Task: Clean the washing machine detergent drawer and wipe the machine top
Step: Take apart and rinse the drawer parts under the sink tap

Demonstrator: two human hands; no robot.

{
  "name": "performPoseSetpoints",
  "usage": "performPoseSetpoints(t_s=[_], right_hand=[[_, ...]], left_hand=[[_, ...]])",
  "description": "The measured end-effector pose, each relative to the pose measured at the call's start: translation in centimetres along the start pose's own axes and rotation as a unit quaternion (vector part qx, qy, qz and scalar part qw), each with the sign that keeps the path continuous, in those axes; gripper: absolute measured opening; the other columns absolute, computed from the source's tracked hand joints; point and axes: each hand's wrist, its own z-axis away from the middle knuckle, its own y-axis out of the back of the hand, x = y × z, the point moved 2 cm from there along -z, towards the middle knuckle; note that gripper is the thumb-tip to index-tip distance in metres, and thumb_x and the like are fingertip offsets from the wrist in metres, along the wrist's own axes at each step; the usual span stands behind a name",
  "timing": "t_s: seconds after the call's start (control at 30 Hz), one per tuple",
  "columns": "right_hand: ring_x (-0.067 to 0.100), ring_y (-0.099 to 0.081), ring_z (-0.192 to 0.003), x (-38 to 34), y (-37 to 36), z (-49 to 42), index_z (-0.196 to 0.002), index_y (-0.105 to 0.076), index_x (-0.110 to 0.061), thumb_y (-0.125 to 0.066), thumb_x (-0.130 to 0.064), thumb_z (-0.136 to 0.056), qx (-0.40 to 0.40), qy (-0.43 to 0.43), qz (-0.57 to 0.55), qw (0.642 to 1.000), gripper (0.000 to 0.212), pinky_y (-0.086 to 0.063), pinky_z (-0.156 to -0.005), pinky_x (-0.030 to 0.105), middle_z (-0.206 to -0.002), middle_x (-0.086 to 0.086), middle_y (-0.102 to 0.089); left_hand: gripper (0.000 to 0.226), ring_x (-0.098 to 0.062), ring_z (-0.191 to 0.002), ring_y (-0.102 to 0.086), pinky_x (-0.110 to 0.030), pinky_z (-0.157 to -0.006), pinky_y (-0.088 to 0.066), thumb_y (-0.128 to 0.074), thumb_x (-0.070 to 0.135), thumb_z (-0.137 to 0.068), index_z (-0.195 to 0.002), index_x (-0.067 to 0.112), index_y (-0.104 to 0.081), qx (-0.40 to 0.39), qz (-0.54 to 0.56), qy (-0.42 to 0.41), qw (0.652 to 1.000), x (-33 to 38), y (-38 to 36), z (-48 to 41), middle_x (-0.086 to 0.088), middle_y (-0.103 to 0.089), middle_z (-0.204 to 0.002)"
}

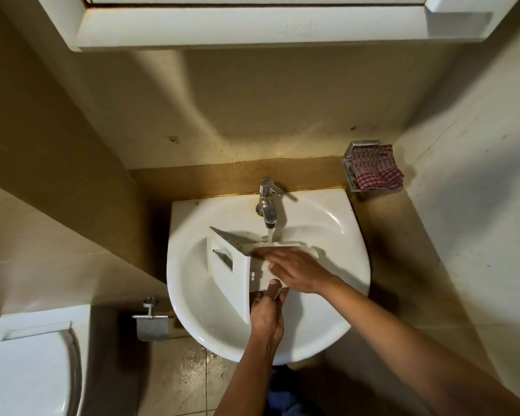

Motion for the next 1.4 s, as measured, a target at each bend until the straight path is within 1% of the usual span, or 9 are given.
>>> performPoseSetpoints(t_s=[0.17, 0.4, 0.53, 0.73, 0.83, 0.93, 1.07, 1.23, 1.4], right_hand=[[0.019, -0.053, -0.124, -0.5, -0.3, -0.4, -0.127, -0.060, -0.017, -0.019, -0.040, -0.093, 0.127, -0.112, 0.000, 0.986, 0.058, -0.037, -0.106, 0.033, -0.132, 0.001, -0.060], [0.016, -0.048, -0.125, -1.4, -0.9, 0.1, -0.131, -0.056, -0.017, -0.029, -0.033, -0.097, 0.107, 0.017, 0.045, 0.993, 0.046, -0.032, -0.104, 0.030, -0.135, -0.001, -0.056], [0.025, -0.063, -0.103, 2.6, 0.6, 1.9, -0.116, -0.066, -0.015, -0.020, -0.038, -0.095, 0.194, -0.127, 0.041, 0.972, 0.055, -0.045, -0.090, 0.035, -0.111, 0.004, -0.069], [0.023, -0.061, -0.095, 2.6, 1.5, 0.0, -0.099, -0.068, -0.005, -0.036, -0.028, -0.100, 0.150, -0.286, -0.228, 0.918, 0.040, -0.043, -0.081, 0.032, -0.099, 0.010, -0.069], [0.025, -0.061, -0.087, 2.3, 2.5, -0.5, -0.095, -0.064, 0.002, -0.042, -0.039, -0.099, 0.093, -0.279, -0.278, 0.914, 0.046, -0.040, -0.075, 0.032, -0.091, 0.016, -0.066], [0.017, -0.060, -0.100, 1.8, 3.7, -0.9, -0.113, -0.065, -0.011, -0.048, -0.054, -0.092, 0.032, -0.211, -0.285, 0.934, 0.050, -0.040, -0.085, 0.029, -0.115, 0.012, -0.066], [0.010, -0.036, -0.131, 1.4, 5.7, -1.2, -0.144, -0.037, -0.032, -0.049, -0.081, -0.068, -0.018, -0.017, 0.012, 1.000, 0.091, -0.030, -0.106, 0.031, -0.144, -0.006, -0.044], [0.022, -0.044, -0.125, 1.0, 6.1, -0.9, -0.145, -0.038, -0.028, -0.065, -0.035, -0.087, 0.033, -0.012, 0.038, 0.999, 0.064, -0.038, -0.102, 0.031, -0.141, 0.000, -0.048], [0.007, -0.057, -0.113, 1.1, 6.2, -0.3, -0.138, -0.050, -0.024, -0.065, -0.032, -0.090, 0.034, -0.083, -0.179, 0.980, 0.052, -0.041, -0.094, 0.017, -0.136, -0.006, -0.054]], left_hand=[[0.030, -0.019, -0.086, -0.064, -0.027, -0.070, -0.060, -0.054, -0.008, -0.092, -0.123, -0.006, -0.052, 0.007, 0.006, 0.017, 1.000, -0.3, 0.1, -0.3, -0.017, -0.061, -0.105], [0.019, -0.013, -0.074, -0.063, -0.019, -0.063, -0.056, -0.047, -0.009, -0.095, -0.107, 0.001, -0.059, -0.002, -0.019, -0.007, 1.000, 0.6, -0.5, 0.7, -0.009, -0.064, -0.094], [0.021, -0.008, -0.063, -0.068, -0.034, -0.074, -0.057, -0.048, -0.010, -0.094, -0.097, 0.007, -0.058, -0.014, 0.024, -0.028, 0.999, 1.2, -0.8, 1.2, -0.002, -0.069, -0.071], [0.041, -0.019, -0.087, -0.061, -0.034, -0.073, -0.060, -0.053, -0.005, -0.093, -0.133, -0.005, -0.043, 0.004, 0.018, -0.052, 0.998, 2.3, -1.8, 1.8, -0.015, -0.056, -0.106], [0.034, -0.016, -0.088, -0.060, -0.032, -0.072, -0.060, -0.053, -0.006, -0.093, -0.126, 0.004, -0.049, 0.017, 0.010, -0.092, 0.996, 3.9, -3.1, 1.9, -0.010, -0.056, -0.109], [0.024, -0.015, -0.088, -0.058, -0.036, -0.082, -0.055, -0.050, -0.005, -0.095, -0.115, 0.009, -0.050, 0.036, 0.030, -0.098, 0.994, 5.0, -4.0, 2.1, -0.002, -0.057, -0.099], [0.030, -0.018, -0.072, -0.052, -0.026, -0.056, -0.055, -0.045, -0.009, -0.095, -0.120, 0.007, -0.046, 0.017, 0.042, -0.111, 0.993, 6.5, -3.8, 1.6, -0.006, -0.053, -0.087], [0.022, -0.013, -0.083, -0.058, -0.028, -0.080, -0.055, -0.043, -0.010, -0.095, -0.105, 0.008, -0.051, -0.022, -0.005, -0.110, 0.994, 7.4, -3.6, 2.0, -0.004, -0.056, -0.088], [0.018, -0.016, -0.094, -0.058, -0.032, -0.090, -0.047, -0.058, 0.005, -0.092, -0.107, 0.015, -0.059, -0.009, -0.227, -0.139, 0.964, 7.5, -1.0, 1.4, -0.002, -0.063, -0.105]])
